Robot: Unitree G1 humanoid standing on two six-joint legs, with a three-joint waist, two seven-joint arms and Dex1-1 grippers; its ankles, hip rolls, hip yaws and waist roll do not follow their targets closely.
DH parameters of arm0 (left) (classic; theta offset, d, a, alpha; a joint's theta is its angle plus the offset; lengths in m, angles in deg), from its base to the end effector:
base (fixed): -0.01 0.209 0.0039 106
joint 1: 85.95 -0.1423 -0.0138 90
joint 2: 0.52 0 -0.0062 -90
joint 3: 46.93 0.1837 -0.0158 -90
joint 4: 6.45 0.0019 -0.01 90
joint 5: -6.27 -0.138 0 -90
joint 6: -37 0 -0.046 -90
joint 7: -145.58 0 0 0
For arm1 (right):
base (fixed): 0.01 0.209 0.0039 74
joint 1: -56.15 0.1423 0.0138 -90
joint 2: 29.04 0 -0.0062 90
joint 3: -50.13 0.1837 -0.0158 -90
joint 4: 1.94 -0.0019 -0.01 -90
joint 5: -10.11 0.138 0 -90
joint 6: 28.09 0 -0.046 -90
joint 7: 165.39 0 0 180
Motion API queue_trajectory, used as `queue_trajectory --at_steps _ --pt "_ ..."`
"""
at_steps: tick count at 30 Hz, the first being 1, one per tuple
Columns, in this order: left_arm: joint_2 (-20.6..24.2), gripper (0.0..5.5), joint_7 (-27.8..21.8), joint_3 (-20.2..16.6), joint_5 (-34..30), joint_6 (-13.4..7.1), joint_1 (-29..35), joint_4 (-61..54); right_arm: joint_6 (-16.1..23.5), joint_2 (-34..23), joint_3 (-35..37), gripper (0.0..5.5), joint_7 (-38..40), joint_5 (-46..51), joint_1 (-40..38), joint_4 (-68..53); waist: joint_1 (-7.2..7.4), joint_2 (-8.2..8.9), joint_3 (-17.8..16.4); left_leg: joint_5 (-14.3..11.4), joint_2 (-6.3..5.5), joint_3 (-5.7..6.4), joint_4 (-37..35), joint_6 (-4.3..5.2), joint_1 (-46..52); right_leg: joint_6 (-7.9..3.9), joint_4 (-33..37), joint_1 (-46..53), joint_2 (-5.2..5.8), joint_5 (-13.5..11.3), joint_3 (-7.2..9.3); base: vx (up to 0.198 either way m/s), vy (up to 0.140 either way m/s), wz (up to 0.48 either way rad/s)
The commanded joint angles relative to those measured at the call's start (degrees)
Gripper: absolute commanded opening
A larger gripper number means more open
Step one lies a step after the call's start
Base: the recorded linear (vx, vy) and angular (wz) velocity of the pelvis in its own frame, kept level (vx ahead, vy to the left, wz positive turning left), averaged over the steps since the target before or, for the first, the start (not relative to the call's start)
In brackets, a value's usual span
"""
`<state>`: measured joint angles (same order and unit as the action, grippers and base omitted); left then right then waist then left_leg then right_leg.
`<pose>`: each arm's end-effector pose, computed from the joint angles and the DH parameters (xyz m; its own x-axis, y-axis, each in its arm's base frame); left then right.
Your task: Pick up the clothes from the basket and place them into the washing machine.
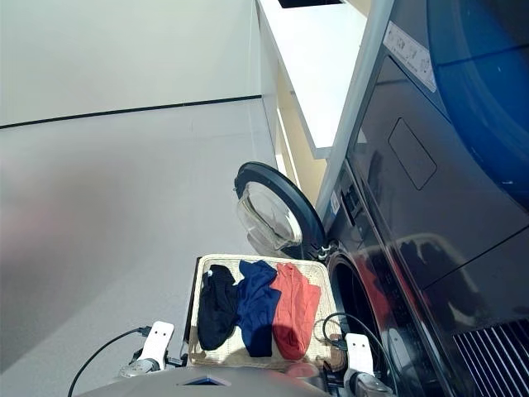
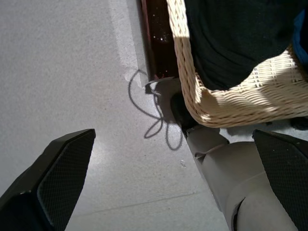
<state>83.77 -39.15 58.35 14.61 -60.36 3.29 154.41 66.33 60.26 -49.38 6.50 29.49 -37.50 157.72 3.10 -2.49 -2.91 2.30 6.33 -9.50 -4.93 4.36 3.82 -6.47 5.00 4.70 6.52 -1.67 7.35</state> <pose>0.0693 0.1949 -0.1205 0.4105 -0.0176 -0.9117 0.1612 0.9855 0.0535 0.0531 -0.2419 -0.1129 0.3731 -0.0874 -0.9237 0.1055 0.9931 -0.0513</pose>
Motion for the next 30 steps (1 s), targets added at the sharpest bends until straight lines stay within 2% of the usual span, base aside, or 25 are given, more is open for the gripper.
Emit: queue_trajectory --at_steps 1,4,5,8,12,14,18,19,20,21,22,23,24,25,30 --pt "1.2 5.5 1.9 -1.5 0.6 -2.5 3.4 0.4 3.7 2.3 -1.8 5.5 1.7 -1.3 3.1 -3.2 0.08 3.87 -2.3 -2.9 -3.06 0.08 -0.1 -0.23 2.5 -3.92 0.0 0.2 2.86 -3.2 0.87 0.0 0.0 0.0" --pt "1.4 5.5 3.3 -0.8 1.2 -4.0 3.0 -5.7 5.0 1.5 -3.0 5.5 4.2 -4.6 1.8 -9.7 0.34 3.66 -3.1 -2.7 -3.03 0.15 -0.1 -0.24 2.3 -3.96 0.0 -0.1 2.9 -3.2 0.81 -0.017 0.001 0.002" --pt "1.2 5.5 3.6 -1.2 4.8 -4.4 2.8 -8.1 5.8 0.7 -3.3 5.5 5.0 -5.1 1.1 -13.2 0.52 3.51 -4.0 -2.5 -3.03 0.2 -0.1 -0.27 2.0 -3.98 0.0 -0.5 2.95 -3.5 0.69 0.0 0.0 0.0" --pt "1.1 5.5 4.5 0.3 6.5 -5.2 3.4 -13.5 6.4 0.0 -3.8 5.5 6.5 -5.8 1.4 -17.4 0.9 3.28 -5.6 -2.1 -2.87 0.29 -0.1 -0.38 1.2 -3.95 -0.3 -1.4 2.88 -3.6 0.39 -0.066 0.0 0.001" --pt "0.7 5.5 6.2 2.3 7.9 -4.9 5.3 -17.2 6.8 -0.4 -4.7 5.5 8.2 -5.8 2.7 -20.3 1.23 3.17 -7.3 -1.1 -2.6 0.18 -0.1 -0.55 0.5 -3.6 -1.1 -2.8 2.6 -3.5 -0.48 -0.051 -0.008 0.005" --pt "0.8 5.5 6.7 4.0 7.8 -5.1 6.9 -20.6 7.4 -0.6 -5.1 5.5 9.1 -5.0 3.8 -22.2 1.27 3.62 -8.5 -1.7 -2.32 0.06 3.8 -0.41 -2.2 -3.25 -2.0 -3.8 2.83 -3.4 -1.0 -0.085 -0.043 -0.004" --pt "-0.2 5.5 9.5 5.7 12.4 -5.4 11.2 -23.1 8.3 -0.7 -7.2 5.5 10.9 -4.0 6.4 -28.6 1.66 4.24 -10.1 -2.8 -2.0 0.42 8.7 -0.26 -7.3 -2.65 -4.8 -7.9 2.71 -3.2 -2.08 -0.111 -0.043 0.001" --pt "-0.5 5.5 11.2 6.4 15.9 -4.9 13.1 -25.4 8.7 -1.9 -7.9 5.5 13.5 -6.1 7.3 -34.9 2.17 4.19 -11.2 -2.9 -1.3 0.69 10.2 -0.38 -9.4 -2.3 -8.6 -11.6 2.0 -2.3 -2.96 -0.152 -0.023 -0.107" --pt "-0.4 5.5 11.6 7.0 16.6 -4.9 14.1 -26.9 8.9 -2.4 -8.1 5.5 14.1 -6.6 7.6 -36.7 2.39 4.17 -11.6 -3.1 -1.02 1.16 11.1 -0.43 -10.7 -2.14 -10.4 -13.5 1.52 -1.7 -3.26 -0.124 -0.012 -0.154" --pt "-0.4 5.5 11.6 7.0 16.7 -4.9 14.1 -26.9 8.9 -2.4 -8.1 5.5 14.1 -6.6 7.6 -36.8 2.41 4.15 -11.5 -3.1 -1.0 1.19 11.3 -0.43 -11.0 -2.13 -10.5 -13.7 1.52 -1.6 -3.25 -0.085 -0.015 -0.139" --pt "-0.1 5.5 12.1 7.6 17.5 -5.2 15.0 -28.8 9.1 -2.7 -8.2 5.5 14.5 -6.7 8.1 -38.2 2.57 4.12 -12.0 -3.3 -0.6 1.63 12.2 -0.5 -12.3 -2.06 -12.7 -15.7 0.98 -1.0 -3.56 -0.116 -0.024 -0.095" --pt "0.5 5.5 13.0 9.0 17.2 -5.2 17.2 -30.8 9.7 -3.1 -8.6 5.5 15.5 -5.8 9.1 -42.1 2.85 4.01 -13.1 -4.0 -0.18 2.59 14.5 -0.52 -15.1 -2.1 -16.5 -19.1 0.36 0.2 -4.2 -0.116 -0.024 -0.041" --pt "0.5 5.5 13.0 9.0 17.2 -5.2 17.2 -30.8 9.7 -3.1 -8.6 5.5 15.5 -5.8 9.1 -42.1 2.88 3.99 -13.0 -4.1 -0.18 2.64 14.7 -0.52 -15.4 -2.1 -16.7 -19.3 0.37 0.3 -4.18 -0.101 -0.042 0.026" --pt "0.8 5.5 13.8 9.8 16.4 -5.2 18.2 -32.7 10.3 -3.3 -8.7 5.5 15.7 -4.8 9.3 -45.0 3.01 4.05 -13.7 -4.9 -0.04 3.47 16.9 -0.44 -17.5 -2.14 -19.0 -21.1 0.17 1.0 -4.46 -0.032 -0.05 0.069" --pt "0.6 5.5 16.0 10.9 16.9 -6.1 20.6 -36.2 11.7 -3.9 -8.9 5.5 17.3 -4.0 10.7 -51.2 3.44 4.03 -15.7 -6.1 -0.17 4.36 21.3 -0.4 -22.5 -1.81 -23.0 -25.8 -0.2 2.0 -4.78 -0.054 -0.042 0.152"
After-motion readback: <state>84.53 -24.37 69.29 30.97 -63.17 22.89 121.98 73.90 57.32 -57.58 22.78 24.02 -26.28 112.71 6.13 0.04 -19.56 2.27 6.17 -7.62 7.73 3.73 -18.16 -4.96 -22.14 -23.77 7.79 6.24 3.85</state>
